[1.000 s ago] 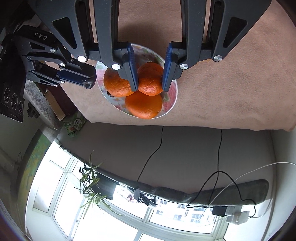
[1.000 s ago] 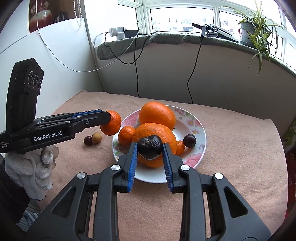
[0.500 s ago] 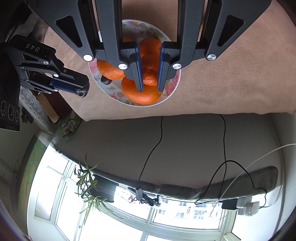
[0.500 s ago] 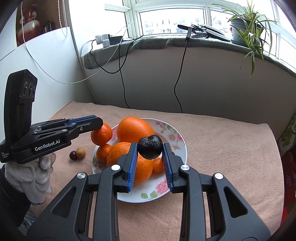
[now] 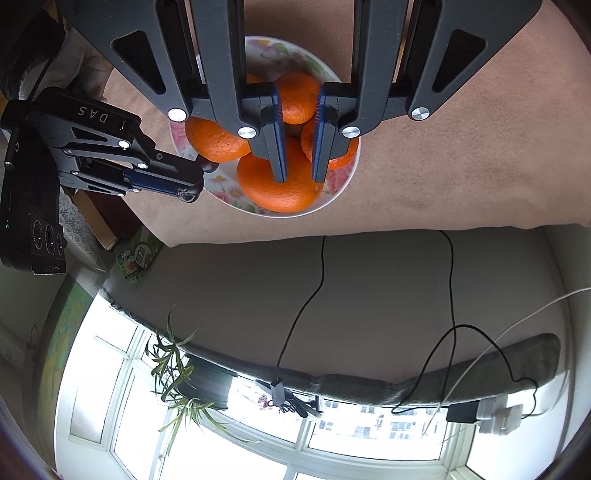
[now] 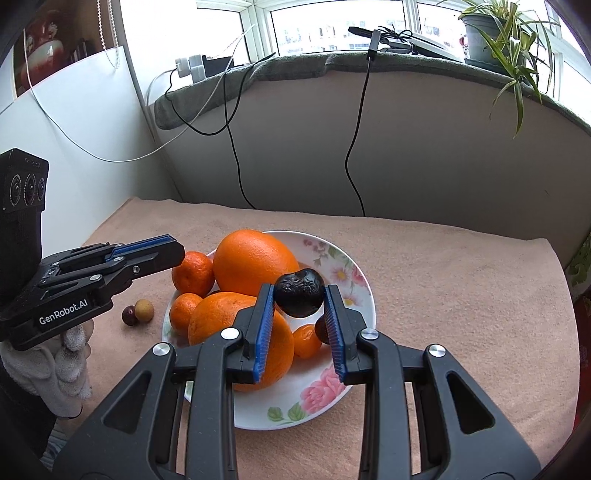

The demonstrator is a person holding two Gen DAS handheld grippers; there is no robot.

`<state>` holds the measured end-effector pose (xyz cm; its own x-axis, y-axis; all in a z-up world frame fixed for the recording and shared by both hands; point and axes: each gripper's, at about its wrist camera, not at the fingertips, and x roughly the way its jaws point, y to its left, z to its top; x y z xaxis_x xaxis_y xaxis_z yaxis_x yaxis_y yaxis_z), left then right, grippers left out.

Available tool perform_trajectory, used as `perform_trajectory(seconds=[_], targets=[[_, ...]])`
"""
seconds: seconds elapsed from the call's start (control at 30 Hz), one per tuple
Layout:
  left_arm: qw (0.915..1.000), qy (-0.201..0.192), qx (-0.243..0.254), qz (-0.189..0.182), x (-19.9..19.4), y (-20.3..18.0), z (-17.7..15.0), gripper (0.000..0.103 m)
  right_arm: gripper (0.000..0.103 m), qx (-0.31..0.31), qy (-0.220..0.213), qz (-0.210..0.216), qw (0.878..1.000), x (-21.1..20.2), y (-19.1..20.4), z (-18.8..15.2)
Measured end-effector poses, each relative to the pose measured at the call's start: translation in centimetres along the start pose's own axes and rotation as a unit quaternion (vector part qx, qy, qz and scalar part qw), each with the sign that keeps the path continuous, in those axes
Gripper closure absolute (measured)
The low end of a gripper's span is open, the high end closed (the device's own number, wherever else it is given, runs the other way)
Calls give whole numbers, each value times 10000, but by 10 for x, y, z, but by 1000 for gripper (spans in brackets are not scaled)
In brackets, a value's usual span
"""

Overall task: Organize fruits
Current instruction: 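Carry the mandarin with the left gripper while the right gripper carries the plum onto the plate, then open the left gripper releasing the mandarin while the right gripper releases the plum on the plate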

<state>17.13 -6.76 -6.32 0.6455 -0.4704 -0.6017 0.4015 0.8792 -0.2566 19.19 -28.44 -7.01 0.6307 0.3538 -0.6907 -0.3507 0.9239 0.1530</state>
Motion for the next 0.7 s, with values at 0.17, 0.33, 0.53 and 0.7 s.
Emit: perform_trajectory(seconds=[0.17, 0.33, 0.53, 0.7], targets=[[10000, -13, -31, 2, -2, 1, 0, 74, 53, -23, 25, -24, 10000, 1, 1, 0], [10000, -38, -46, 30, -6, 1, -1, 52, 34, -49, -126, -68, 9999, -7, 3, 1], [9999, -70, -37, 82, -14, -1, -1, 31, 19, -83, -189, -39, 9998, -15, 8, -1], [9997, -118, -18, 217, -23, -2, -1, 24, 14, -146, -266, -84, 9995, -25, 16, -3]])
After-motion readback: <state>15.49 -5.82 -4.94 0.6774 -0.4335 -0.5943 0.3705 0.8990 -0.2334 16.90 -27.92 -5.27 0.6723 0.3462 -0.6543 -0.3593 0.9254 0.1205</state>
